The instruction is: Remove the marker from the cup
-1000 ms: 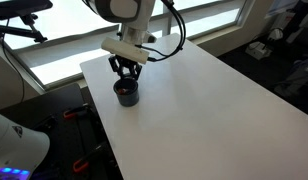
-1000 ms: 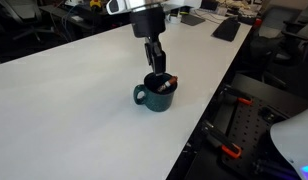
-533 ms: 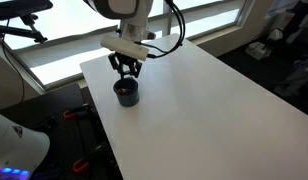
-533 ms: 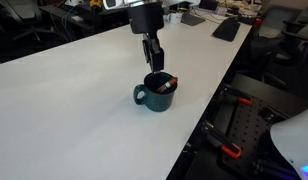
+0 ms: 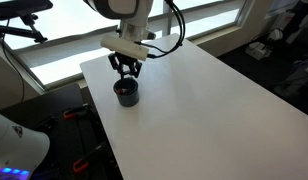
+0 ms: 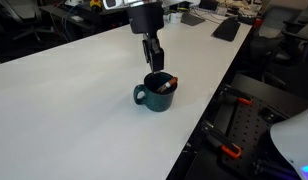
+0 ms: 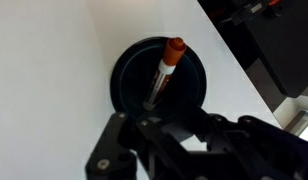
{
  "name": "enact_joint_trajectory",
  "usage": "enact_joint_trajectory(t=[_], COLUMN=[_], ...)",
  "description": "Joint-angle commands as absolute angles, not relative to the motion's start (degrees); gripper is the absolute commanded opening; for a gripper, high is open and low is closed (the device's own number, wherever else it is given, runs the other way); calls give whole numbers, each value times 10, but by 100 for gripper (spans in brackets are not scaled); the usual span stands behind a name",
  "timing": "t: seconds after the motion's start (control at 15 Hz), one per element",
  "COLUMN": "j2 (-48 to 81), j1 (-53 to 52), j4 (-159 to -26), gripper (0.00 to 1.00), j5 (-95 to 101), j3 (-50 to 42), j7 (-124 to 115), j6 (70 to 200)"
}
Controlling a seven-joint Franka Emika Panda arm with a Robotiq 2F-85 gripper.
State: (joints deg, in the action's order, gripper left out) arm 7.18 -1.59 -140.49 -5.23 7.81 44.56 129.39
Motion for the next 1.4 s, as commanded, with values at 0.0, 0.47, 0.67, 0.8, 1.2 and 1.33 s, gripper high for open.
enact_joint_trajectory(t=[0.0,0.47,0.67,0.8,1.2,1.33], j2=[72,39,51,42,72,69], j1=[-20,-29,-31,-35,-32,-29], j4=[-1404,-1404,-1397,-1397,-1388,-1397], gripper=[26,77,74,84,100,100], j5=[-55,-70,-59,-59,-47,-54], j3=[75,85,80,79,72,74], j7=[445,458,448,448,422,435], j6=[1294,1325,1321,1321,1299,1314])
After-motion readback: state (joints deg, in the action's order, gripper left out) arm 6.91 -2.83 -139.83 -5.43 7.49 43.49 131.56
